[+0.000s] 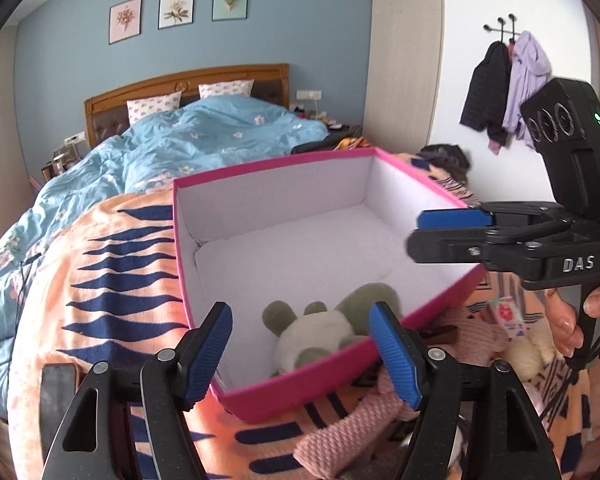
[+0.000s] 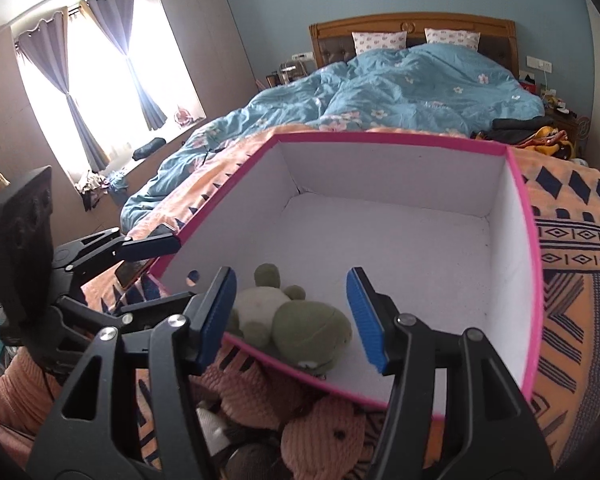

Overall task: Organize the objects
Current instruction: 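Open both grippers to drop the green plush into the box, then grasp the pink knit bunny with both grippers, then carry the pink bunny with both grippers over the box, then open both grippers to release the pink bunny into the box, then grasp the brown knit monkey with white face using both grippers, then carry the brown monkey with both grippers over the box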

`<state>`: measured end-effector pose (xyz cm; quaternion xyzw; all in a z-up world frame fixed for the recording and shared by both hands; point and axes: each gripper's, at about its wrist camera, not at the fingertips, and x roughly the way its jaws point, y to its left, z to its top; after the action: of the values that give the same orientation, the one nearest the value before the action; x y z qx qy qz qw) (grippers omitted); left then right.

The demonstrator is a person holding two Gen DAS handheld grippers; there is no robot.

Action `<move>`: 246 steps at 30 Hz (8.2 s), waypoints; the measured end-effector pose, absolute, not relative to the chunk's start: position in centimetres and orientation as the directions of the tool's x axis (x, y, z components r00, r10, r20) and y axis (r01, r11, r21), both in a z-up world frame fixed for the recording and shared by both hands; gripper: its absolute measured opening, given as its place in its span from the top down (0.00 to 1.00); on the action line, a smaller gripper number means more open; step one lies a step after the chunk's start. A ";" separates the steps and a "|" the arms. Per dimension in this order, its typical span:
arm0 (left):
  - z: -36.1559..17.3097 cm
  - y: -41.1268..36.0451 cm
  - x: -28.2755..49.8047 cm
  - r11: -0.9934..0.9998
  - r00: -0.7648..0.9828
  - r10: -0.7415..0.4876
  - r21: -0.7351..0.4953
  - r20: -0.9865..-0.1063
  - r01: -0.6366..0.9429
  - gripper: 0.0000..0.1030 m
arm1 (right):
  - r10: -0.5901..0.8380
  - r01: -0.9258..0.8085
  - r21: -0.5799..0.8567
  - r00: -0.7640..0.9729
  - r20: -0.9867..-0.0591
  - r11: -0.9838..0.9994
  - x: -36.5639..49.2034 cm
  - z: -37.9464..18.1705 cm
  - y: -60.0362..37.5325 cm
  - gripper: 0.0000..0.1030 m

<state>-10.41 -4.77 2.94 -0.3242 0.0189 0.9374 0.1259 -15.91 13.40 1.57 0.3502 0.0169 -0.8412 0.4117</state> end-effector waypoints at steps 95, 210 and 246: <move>6.2 -4.8 -13.3 -0.954 -0.751 0.289 -0.113 -0.593 -0.278 0.44 | -0.703 0.706 0.230 -0.501 -0.504 -0.669 -16.2 4.5 12.2 0.52; 1.6 -2.2 -2.1 -0.892 -0.672 0.450 -0.268 -0.588 -0.363 0.52 | -0.739 0.756 0.275 -0.379 -0.557 -0.595 -5.6 0.6 16.2 0.48; 3.5 -8.1 -21.6 -0.985 -0.721 0.156 -0.157 -0.675 -0.067 0.52 | -0.646 0.635 0.293 -0.440 -0.624 -0.715 -25.7 2.6 6.9 0.48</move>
<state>-21.63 -8.08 3.50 -0.3683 -0.0605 0.9258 0.0604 -25.71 6.88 2.61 0.3709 -0.0076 -0.8484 0.3777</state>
